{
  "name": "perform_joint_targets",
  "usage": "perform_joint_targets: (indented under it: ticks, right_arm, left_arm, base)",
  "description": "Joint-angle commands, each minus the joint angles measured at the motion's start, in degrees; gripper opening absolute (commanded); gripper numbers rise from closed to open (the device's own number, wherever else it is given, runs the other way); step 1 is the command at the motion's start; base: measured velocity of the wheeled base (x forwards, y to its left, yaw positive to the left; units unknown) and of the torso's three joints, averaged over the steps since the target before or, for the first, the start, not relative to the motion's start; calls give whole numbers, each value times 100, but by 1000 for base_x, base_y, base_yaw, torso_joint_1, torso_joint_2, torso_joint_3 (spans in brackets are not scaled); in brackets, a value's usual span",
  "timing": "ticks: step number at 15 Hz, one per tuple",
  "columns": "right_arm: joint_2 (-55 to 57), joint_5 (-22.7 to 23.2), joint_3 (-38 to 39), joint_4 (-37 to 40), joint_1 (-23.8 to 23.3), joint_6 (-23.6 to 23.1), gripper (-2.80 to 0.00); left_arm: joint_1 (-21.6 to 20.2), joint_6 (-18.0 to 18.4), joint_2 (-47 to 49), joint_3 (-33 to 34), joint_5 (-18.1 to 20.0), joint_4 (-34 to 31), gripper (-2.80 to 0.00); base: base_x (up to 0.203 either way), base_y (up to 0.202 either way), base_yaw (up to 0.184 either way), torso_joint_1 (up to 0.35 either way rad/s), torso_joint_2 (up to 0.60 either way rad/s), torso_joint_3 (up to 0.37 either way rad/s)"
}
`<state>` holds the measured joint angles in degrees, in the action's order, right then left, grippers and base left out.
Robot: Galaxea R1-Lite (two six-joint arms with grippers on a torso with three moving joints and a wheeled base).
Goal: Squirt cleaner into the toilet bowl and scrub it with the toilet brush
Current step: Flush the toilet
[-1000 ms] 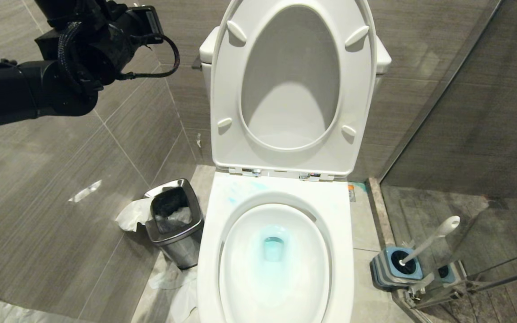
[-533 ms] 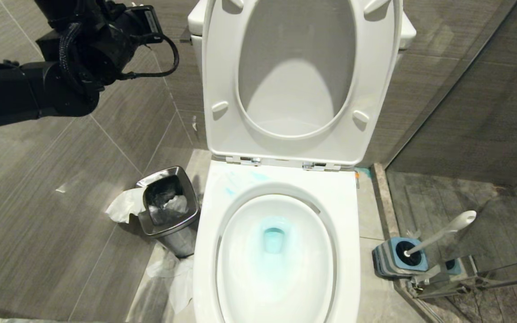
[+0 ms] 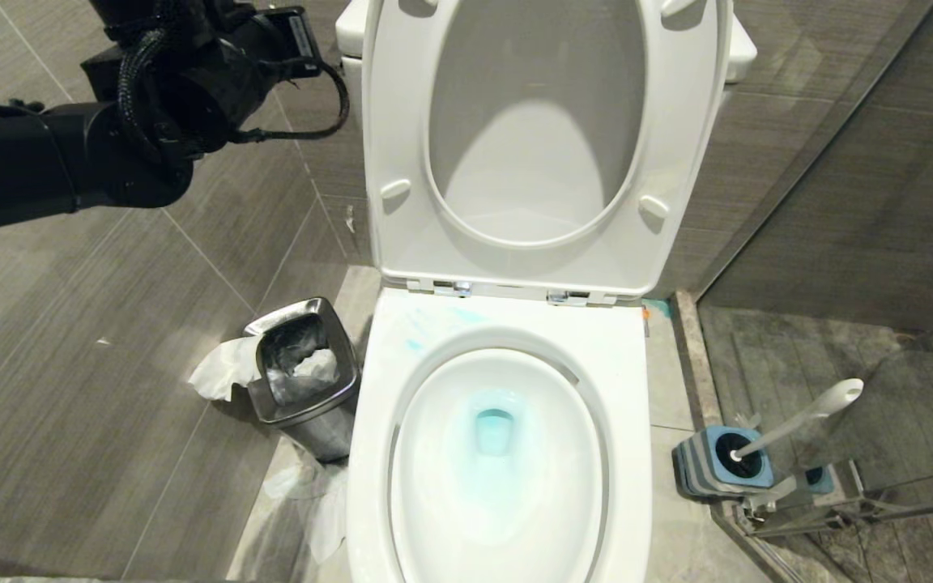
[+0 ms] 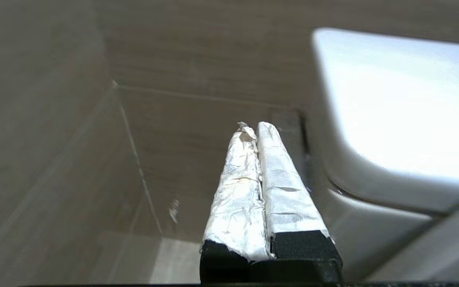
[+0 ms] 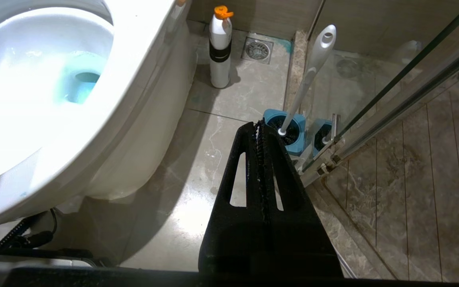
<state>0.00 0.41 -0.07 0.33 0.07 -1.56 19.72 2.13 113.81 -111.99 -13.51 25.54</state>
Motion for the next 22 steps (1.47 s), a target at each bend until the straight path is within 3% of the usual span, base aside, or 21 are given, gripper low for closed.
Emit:
perform_joint_targets:
  ticks: [1,22]
  right_arm:
    - [3,2,-1,2,1,-2,-280]
    - [0,2,-1,2,1,-2,-280]
  left_arm:
    - [194,-58,-3,2,-3,-54,-280]
    - [235,7,1035,2,43,47,-280]
  base:
    - [0,0,0,0,0,0]
    - [0,0,0,0,0,0]
